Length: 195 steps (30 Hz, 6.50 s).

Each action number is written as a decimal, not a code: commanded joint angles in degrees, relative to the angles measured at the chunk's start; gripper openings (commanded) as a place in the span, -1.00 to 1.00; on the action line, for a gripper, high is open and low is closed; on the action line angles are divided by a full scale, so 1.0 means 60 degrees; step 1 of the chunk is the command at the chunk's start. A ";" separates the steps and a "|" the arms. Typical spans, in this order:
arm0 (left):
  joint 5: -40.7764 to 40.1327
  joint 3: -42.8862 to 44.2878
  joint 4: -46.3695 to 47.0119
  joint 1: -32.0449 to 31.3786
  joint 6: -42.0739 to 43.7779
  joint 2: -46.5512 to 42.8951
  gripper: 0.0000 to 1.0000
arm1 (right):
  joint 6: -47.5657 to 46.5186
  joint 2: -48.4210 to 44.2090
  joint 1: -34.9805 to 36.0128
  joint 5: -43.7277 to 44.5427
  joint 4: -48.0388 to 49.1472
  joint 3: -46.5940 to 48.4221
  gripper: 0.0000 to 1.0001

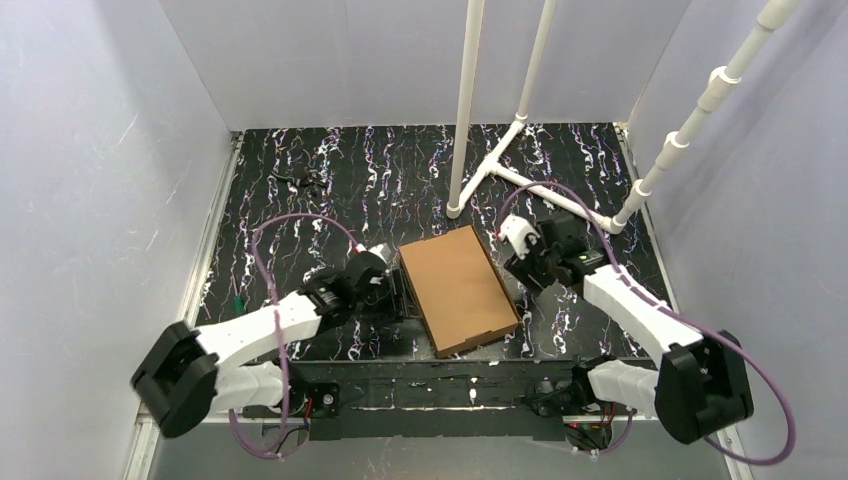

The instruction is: Fold the paper box

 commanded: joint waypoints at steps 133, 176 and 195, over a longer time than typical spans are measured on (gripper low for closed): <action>-0.5733 0.8834 -0.9046 0.2956 0.8171 0.2233 -0.82 | 0.3410 0.1057 -0.5590 -0.9289 0.0402 0.0901 0.96; 0.0231 0.5905 -0.5437 0.1698 0.5230 0.0043 0.97 | 0.0744 0.0473 -0.5707 -0.9032 -0.1261 0.1187 0.96; 0.1603 0.5277 -0.5990 0.5215 0.4811 -0.5327 0.97 | 0.3474 -0.1690 -0.5800 -0.4929 -0.2156 0.5079 0.97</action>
